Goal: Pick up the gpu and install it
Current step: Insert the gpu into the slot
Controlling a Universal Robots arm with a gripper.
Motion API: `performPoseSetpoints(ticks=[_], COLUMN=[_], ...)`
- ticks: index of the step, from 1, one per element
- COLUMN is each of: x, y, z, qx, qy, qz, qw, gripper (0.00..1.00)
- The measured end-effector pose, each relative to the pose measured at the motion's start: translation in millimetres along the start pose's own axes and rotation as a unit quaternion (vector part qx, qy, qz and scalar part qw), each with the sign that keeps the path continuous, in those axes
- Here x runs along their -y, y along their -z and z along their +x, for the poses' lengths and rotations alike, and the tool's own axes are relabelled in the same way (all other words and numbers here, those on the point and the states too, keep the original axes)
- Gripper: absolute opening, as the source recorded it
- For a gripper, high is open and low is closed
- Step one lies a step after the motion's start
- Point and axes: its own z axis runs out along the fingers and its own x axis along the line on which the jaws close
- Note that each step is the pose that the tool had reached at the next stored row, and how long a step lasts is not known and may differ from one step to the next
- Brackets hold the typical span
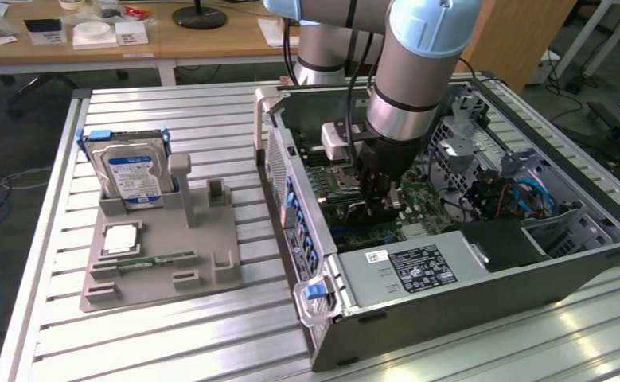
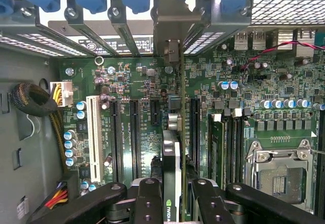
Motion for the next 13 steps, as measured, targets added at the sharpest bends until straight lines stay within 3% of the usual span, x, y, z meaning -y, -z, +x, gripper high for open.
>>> performPoseSetpoints(ticks=[13], x=[-0.1], y=[-3.3], z=[0.0], qx=[0.0], qy=[0.0], qz=[0.0], qw=[1.0], gripper=[0.27])
